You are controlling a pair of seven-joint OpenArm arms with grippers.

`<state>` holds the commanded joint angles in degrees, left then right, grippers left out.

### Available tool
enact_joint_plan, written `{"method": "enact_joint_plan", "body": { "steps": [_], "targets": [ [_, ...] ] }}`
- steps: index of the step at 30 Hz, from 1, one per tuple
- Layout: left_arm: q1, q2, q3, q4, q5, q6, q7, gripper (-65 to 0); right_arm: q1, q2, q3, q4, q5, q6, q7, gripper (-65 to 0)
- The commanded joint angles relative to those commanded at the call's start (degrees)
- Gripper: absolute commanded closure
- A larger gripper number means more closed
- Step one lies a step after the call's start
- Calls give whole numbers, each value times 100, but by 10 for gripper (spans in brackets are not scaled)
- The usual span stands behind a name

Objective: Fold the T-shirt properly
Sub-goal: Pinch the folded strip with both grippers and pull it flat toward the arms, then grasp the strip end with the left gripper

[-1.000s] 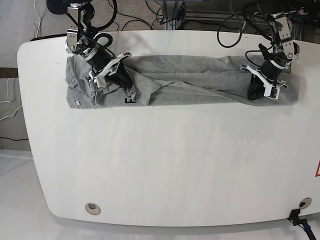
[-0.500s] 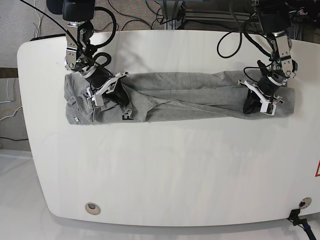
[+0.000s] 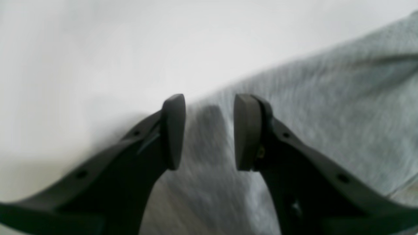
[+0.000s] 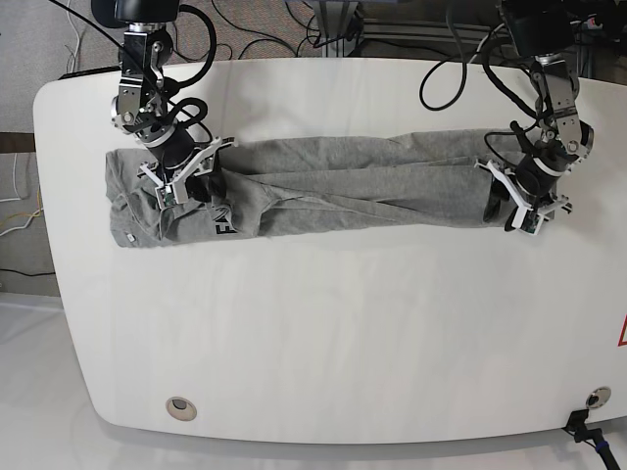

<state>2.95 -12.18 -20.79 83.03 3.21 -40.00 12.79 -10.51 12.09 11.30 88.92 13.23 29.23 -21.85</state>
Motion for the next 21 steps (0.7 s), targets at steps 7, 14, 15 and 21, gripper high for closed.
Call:
{"method": "enact_joint_plan", "body": {
  "steps": [7, 14, 15, 21],
  "targets": [
    [334, 9, -431, 756, -202, 0, 466, -238, -88, 9, 0, 220, -26, 0, -193, -205],
    [343, -158, -1697, 695, -1354, 0, 1943, -239, -88, -18, -18, 202, -26, 0, -220, -205],
    [343, -158, -1837, 677, -1433, 0, 2101, -241, -88, -18, -18, 193, -26, 0, -220, -205],
    [334, -202, -2374, 273, -2031, 0, 2963, -243, -88, -26, -26, 185, -18, 0, -229, -205]
  ]
}}
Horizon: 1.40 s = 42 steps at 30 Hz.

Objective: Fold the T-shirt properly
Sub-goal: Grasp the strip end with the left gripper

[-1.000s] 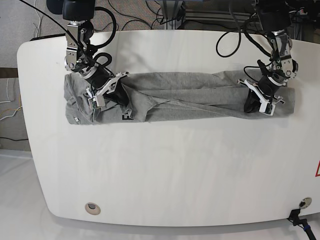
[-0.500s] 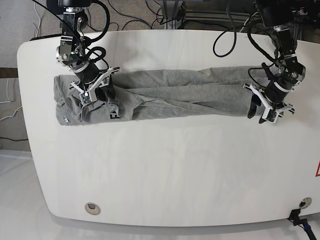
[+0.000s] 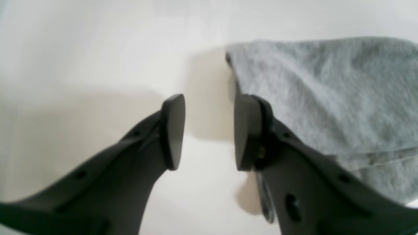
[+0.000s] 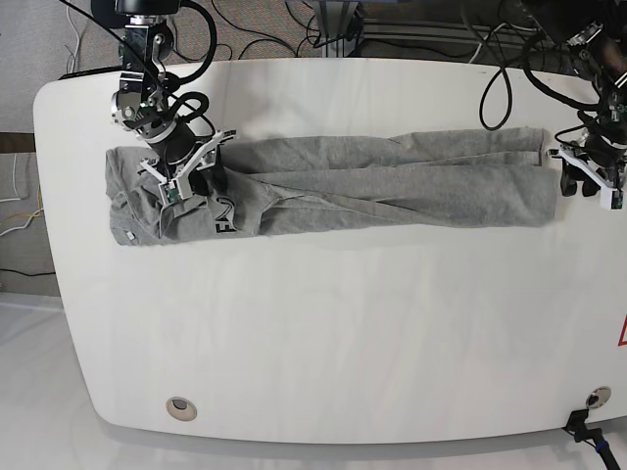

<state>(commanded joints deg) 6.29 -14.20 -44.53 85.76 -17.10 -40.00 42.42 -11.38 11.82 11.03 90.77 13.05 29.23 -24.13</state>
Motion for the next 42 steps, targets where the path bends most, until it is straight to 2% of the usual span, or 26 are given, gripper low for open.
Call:
{"method": "enact_joint_plan", "body": {
  "steps": [4, 11, 16, 19, 24, 30, 39, 42],
  "targets": [
    [0, -44, -62, -316, -413, 0, 229, -321, 0, 0, 0, -35, 0, 9, 0, -204],
    [18, -255, -53, -396, -1371, 0, 941, -328, 9, 0, -9, -246, 0, 35, 18, -200],
    [18, -369, -53, -404, -1767, 0, 1275, -339, 9, 0, -9, -246, 0, 44, 18, -200],
    [18, -378, -62, -404, -1943, 0, 1301, -409, 18, 0, -9, -246, 0, 44, 18, -200],
    [18, -501, -53, -484, -2286, 0, 1310, -413, 18, 9, -9, -255, 0, 44, 18, -200],
    [-9, -791, -18, -1451, -3007, 0, 1310, -413, 18, 9, -9, -255, 0, 44, 18, -200],
    [-9, -800, 220, -1618, -3174, 0, 1310, -413, 18, 9, -9, -255, 0, 44, 9, -200],
    [0, -809, 431, -1618, -3578, 0, 1310, -412, 18, 9, -9, -299, 0, 44, 9, -200]
  ]
}}
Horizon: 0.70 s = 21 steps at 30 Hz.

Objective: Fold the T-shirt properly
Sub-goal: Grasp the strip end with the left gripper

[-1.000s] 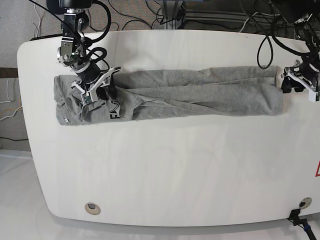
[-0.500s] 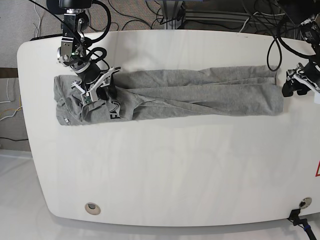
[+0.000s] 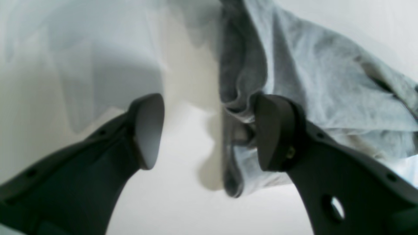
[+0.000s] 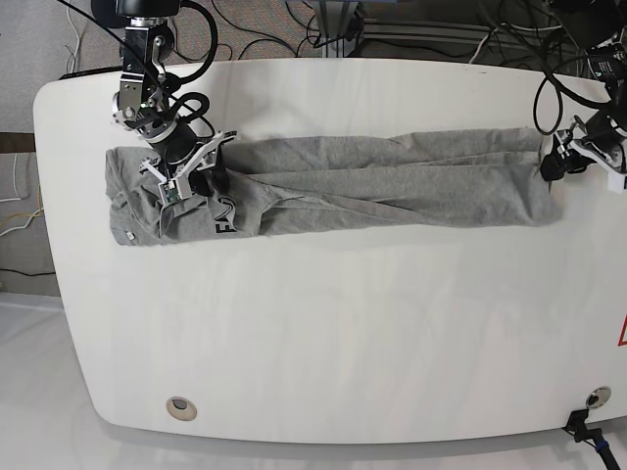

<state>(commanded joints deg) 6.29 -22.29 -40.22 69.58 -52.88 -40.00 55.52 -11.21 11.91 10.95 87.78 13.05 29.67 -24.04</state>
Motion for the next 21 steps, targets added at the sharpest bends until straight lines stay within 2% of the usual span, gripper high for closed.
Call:
{"method": "enact_joint_plan", "body": {
  "steps": [2, 15, 21],
  "targets": [
    [9, -9, 97, 0, -167, 0, 0, -411, 0, 0, 0, -35, 0, 0, 0, -200],
    [0, -105, 158, -44, -141, 0, 0, -409, -9, 0, 0, -35, 0, 0, 0, -200],
    [-18, -114, 440, -53, -141, 0, -35, -409, -9, -9, 0, -35, 9, 0, 0, -200]
  ]
}}
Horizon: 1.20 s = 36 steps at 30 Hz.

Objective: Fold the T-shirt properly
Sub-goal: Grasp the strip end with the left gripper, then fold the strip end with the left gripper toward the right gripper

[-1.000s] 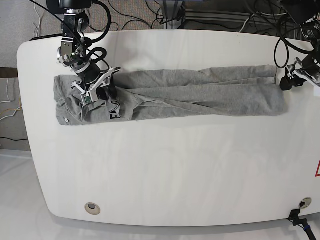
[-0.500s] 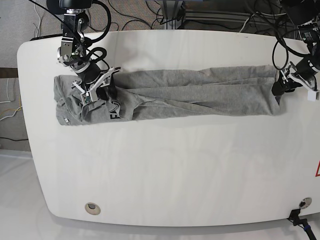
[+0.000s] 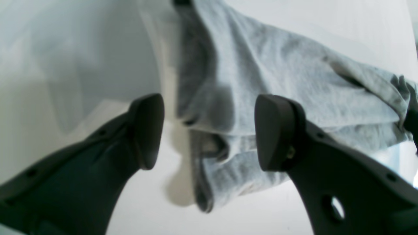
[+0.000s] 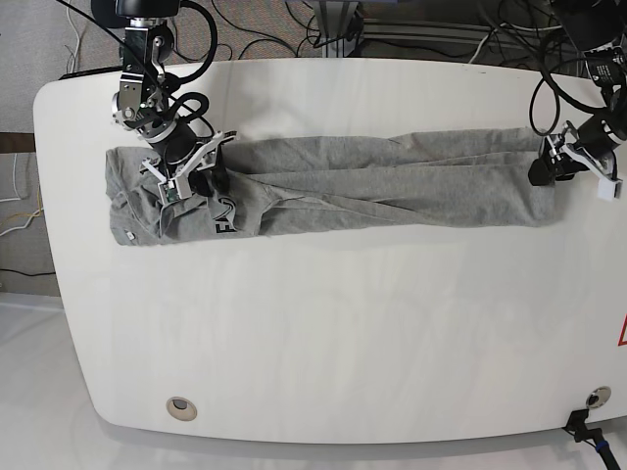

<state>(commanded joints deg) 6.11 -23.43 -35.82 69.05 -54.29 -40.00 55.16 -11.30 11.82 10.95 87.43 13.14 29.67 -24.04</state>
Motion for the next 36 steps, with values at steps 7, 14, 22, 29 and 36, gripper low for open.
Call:
{"method": "enact_joint_plan", "body": {
  "steps": [7, 14, 22, 29, 36],
  "targets": [
    [-9, 0, 62, -510, 79, 0, -264, -409, 0, 0, 0, 0, 0, 0, 9, -200],
    [-9, 132, 185, -510, 246, 0, -264, -408, 0, 0, 0, 0, 18, 0, 9, -200],
    [-167, 308, 686, -501, 255, 0, -264, -408, 0, 0, 0, 0, 18, 0, 9, -200],
    [-325, 501, 738, -501, 264, 0, -255, -407, 0, 0, 0, 0, 18, 0, 9, -200],
    [-343, 475, 1011, -492, 264, 0, -264, -253, 9, 0, 0, 0, 26, 0, 9, -200]
  ]
}}
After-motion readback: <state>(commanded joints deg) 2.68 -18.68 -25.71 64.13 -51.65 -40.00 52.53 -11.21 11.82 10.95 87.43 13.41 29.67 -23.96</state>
